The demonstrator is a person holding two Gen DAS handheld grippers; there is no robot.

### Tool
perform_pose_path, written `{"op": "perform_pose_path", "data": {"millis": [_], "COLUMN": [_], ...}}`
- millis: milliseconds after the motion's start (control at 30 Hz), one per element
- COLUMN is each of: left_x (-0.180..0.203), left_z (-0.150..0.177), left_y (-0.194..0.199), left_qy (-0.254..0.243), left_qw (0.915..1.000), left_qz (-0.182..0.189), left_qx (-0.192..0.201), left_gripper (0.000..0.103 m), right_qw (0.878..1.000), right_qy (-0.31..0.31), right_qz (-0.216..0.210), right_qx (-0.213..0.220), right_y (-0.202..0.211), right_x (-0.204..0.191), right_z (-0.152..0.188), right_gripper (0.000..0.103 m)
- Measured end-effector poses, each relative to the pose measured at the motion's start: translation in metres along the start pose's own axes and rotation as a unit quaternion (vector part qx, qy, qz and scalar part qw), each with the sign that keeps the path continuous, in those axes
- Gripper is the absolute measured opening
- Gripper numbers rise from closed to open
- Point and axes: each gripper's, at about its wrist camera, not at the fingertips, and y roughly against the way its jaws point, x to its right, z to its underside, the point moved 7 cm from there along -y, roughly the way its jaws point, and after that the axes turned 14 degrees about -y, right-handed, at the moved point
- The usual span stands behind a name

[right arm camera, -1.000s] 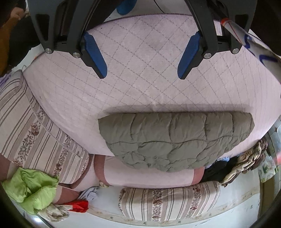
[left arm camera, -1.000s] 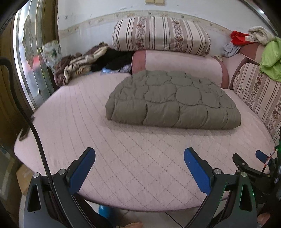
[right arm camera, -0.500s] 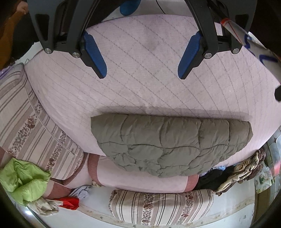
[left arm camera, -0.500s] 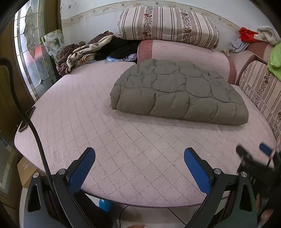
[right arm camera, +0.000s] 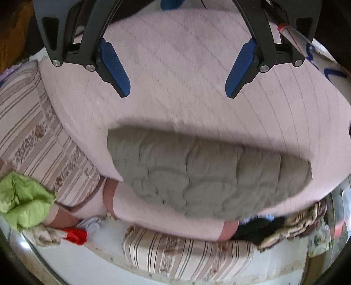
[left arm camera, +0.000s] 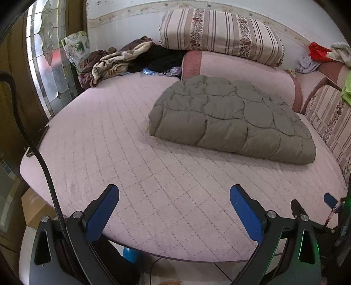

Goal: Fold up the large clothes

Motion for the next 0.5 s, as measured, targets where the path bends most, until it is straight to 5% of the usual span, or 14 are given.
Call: {"op": "perform_pose_path", "data": {"millis": [500], "left_x": [0.013], "left_z": [0.006], "left_y": [-0.005], "left_qy": [-0.017], "left_qw": [0.9994], "left_qz": [0.025], "left_qx": [-0.015], "left_gripper": [0.101], "right_qw": [1.0], "right_qy": [-0.017], "right_qz": [0.003], "right_qx": [0.002], "right_y": [0.003], "right_x": [0.01], "right_z": [0.002], "right_gripper": [0.091]}}
